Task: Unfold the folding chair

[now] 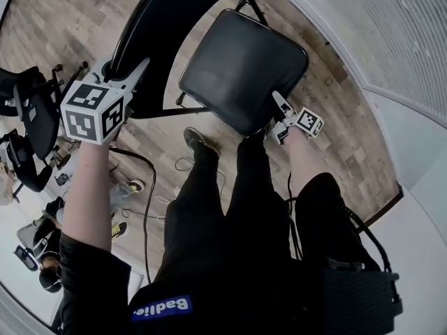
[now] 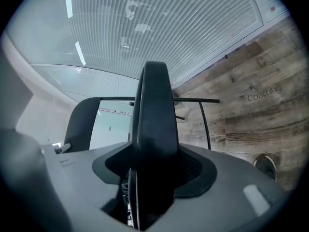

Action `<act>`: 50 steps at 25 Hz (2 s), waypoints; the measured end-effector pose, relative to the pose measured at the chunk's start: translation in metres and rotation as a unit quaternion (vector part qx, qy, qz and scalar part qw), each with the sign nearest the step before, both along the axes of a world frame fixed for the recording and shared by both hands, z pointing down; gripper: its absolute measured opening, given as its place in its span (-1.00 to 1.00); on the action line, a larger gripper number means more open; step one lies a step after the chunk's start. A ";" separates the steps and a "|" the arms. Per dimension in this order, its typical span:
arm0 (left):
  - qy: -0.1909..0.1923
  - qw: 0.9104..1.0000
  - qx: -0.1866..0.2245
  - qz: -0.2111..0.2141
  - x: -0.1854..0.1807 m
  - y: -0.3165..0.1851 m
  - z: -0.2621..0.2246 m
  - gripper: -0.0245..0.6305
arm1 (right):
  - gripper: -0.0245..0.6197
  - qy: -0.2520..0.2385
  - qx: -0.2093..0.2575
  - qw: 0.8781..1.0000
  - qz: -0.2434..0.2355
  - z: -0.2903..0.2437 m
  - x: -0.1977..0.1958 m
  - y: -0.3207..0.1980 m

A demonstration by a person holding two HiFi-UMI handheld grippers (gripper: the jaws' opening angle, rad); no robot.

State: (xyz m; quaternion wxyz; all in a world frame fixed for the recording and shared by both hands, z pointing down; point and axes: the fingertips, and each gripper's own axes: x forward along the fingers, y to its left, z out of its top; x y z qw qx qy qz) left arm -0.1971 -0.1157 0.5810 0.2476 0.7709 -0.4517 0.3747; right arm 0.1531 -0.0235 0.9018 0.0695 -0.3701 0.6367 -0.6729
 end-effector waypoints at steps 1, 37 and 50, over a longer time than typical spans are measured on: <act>0.001 1.000 0.000 0.000 0.002 0.000 0.003 -0.54 | -0.21 0.002 -0.001 1.000 0.000 0.005 0.003 0.001; 0.058 0.998 -0.012 -0.016 -0.013 -0.004 0.067 -0.50 | -0.10 -0.013 0.060 0.998 0.004 0.090 0.044 0.015; 0.074 0.997 -0.016 -0.015 -0.015 -0.003 0.072 -0.49 | -0.04 -0.023 0.073 0.997 0.032 0.091 0.046 0.016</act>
